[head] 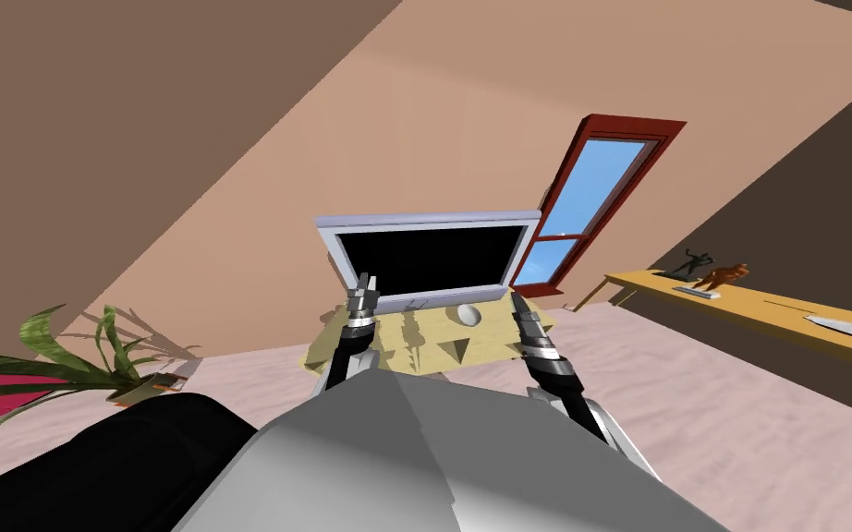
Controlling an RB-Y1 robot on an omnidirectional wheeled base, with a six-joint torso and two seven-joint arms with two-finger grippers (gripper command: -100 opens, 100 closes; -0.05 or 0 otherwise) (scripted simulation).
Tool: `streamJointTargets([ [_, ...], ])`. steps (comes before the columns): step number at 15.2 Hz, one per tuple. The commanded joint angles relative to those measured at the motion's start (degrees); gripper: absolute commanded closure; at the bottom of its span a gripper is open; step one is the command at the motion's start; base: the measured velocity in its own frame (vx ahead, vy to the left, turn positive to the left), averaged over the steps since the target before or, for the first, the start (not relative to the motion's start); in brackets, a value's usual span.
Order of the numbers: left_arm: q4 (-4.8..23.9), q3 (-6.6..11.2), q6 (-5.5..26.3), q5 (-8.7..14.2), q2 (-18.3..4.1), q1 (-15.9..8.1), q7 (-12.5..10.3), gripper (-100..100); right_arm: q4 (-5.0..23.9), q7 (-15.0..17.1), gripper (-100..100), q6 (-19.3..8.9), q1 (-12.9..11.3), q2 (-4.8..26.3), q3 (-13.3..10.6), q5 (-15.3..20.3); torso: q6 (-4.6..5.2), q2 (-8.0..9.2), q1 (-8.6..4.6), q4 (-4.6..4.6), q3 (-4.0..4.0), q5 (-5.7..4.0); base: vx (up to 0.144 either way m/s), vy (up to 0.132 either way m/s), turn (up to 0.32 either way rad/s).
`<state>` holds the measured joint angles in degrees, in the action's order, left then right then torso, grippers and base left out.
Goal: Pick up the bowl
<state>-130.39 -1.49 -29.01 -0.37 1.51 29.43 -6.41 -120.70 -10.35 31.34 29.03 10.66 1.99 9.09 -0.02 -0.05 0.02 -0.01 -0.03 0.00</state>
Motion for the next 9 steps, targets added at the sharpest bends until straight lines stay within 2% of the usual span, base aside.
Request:
streamJointTargets([
  [1,0.0,0.0,0.0,0.0,0.0,0.0,0.0,0,2.46,-0.65,-100,-0.39,-0.64,2.86,-0.78,1.12,0.0,0.0,0.0,0.0,0.0,0.0,0.009,0.014,0.16],
  [2,0.0,0.0,0.0,0.0,0.0,0.0,0.0,0,2.46,-0.65,-100,-0.39,-0.64,3.06,-0.78,1.12,-0.01,0.0,0.02,0.0,0.0,0.0,0.01,0.014,0.153],
  [3,0.0,0.0,0.0,0.0,0.0,0.0,0.0,0,4.49,-1.07,-100,-0.59,-1.25,4.79,-1.28,1.95,-0.01,-0.01,0.02,0.0,0.0,0.01,0.01,0.016,0.187],
  [4,0.0,0.0,0.0,0.0,0.0,0.0,0.0,0,4.67,-1.07,-100,-0.59,-1.25,5.31,-1.28,1.95,-0.02,-0.02,0.02,0.0,-0.01,0.0,0.01,0.012,0.141],
  [5,0.0,0.0,0.0,0.0,0.0,0.0,0.0,0,6.67,-1.52,-100,-0.81,-1.89,7.02,-1.85,2.86,-0.01,-0.02,0.01,0.0,-0.01,0.0,0.012,0.016,0.194],
  [7,0.0,0.0,0.0,0.0,0.0,0.0,0.0,0,8.6,-2.0,-100,-1.03,-2.57,9.16,-2.47,3.83,-0.01,-0.03,0.02,-0.01,-0.02,0.01,0.013,0.017,0.191],
  [9,0.0,0.0,0.0,0.0,0.0,0.0,0.0,0,9.64,-2.0,-100,-1.03,-2.57,9.83,-2.47,3.83,-0.01,-0.04,0.03,-0.01,-0.02,0.01,0.012,0.014,0.116],
])
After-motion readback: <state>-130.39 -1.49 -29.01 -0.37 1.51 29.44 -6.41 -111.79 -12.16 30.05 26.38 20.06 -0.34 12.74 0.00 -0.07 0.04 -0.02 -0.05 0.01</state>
